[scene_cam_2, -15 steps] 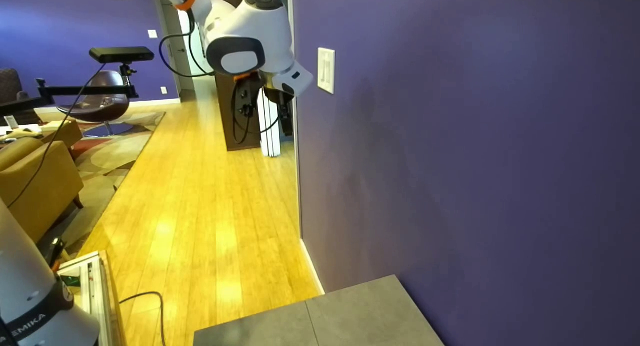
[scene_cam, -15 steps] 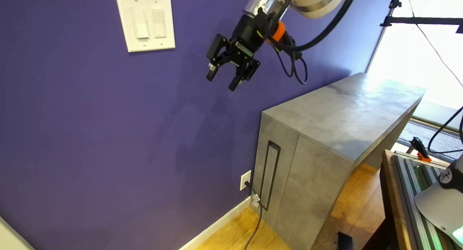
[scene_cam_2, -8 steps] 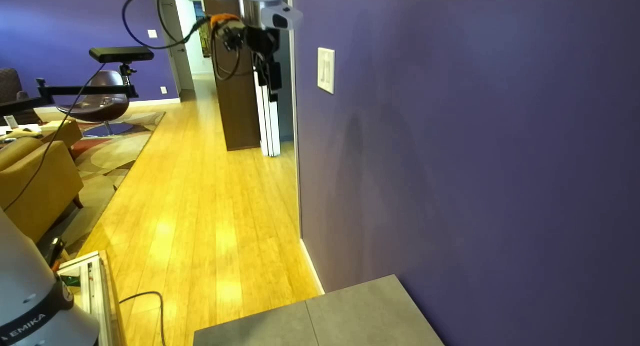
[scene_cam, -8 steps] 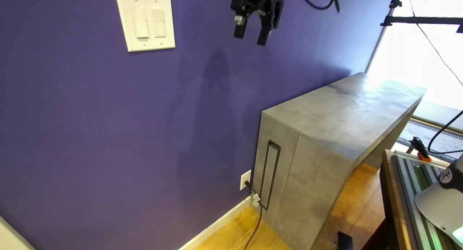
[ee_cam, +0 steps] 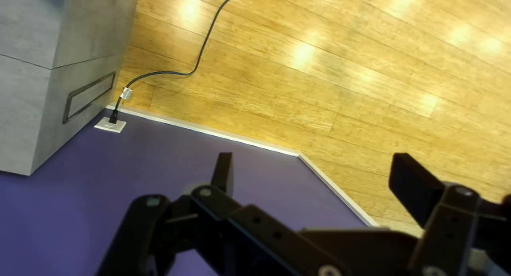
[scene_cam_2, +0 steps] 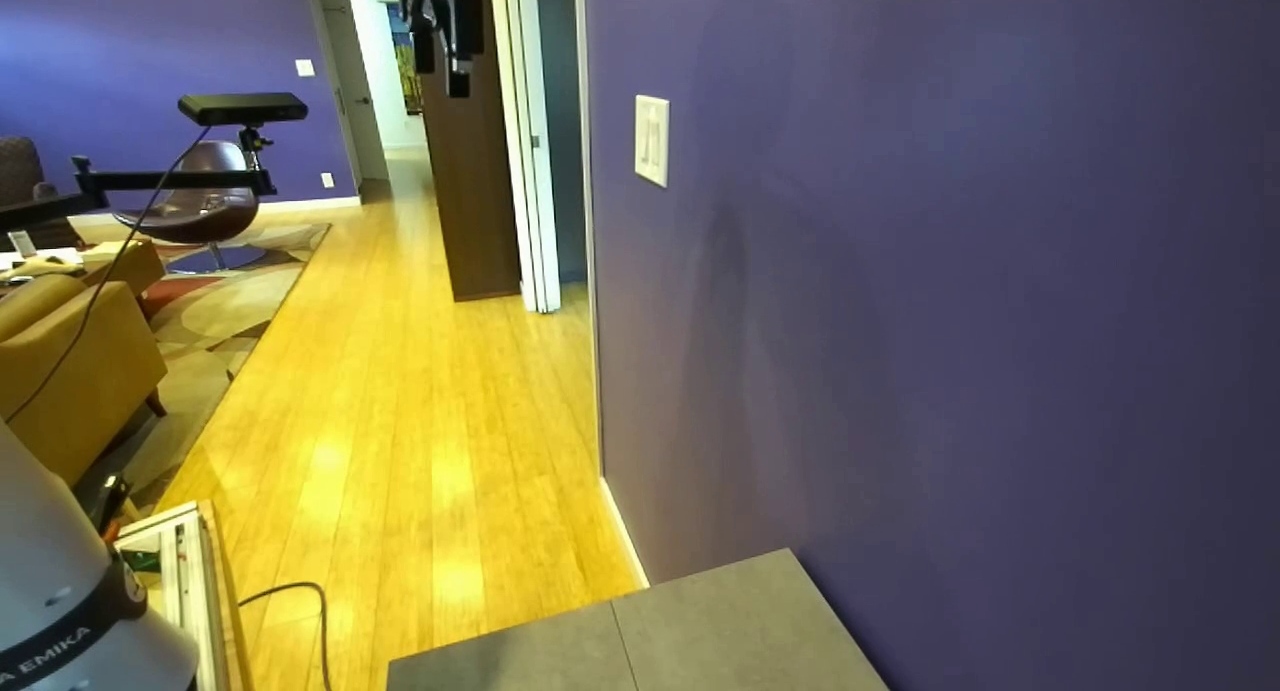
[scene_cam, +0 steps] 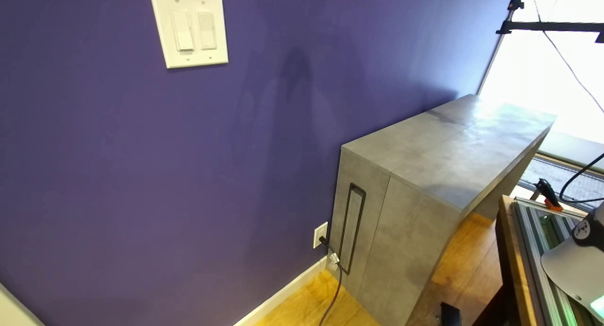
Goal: Press the light switch on the left
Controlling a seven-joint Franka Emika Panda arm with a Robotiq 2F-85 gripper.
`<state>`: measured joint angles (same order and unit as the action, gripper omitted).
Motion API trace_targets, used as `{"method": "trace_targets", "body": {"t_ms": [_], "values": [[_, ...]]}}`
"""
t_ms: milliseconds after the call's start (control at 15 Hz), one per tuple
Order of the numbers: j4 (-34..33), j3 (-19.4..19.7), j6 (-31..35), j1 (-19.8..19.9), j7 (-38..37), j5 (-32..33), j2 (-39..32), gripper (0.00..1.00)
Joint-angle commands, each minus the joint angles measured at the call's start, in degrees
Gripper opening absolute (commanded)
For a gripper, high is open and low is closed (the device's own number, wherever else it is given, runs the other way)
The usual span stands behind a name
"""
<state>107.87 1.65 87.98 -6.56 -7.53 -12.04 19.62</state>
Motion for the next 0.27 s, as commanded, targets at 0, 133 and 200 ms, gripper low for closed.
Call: {"method": "trace_targets", "body": {"t_ms": [0,133,200], "values": [[-0.2,-1.4,-0.3,1.9,0.7,-0.5,-0.2,1.00],[-0.2,-1.4,-0.3,1.9,0.8,-0.5,-0.7,1.00],[-0.2,-1.4,-0.3,1.9,0.9,-0.5,-0.8,1.00]]}}
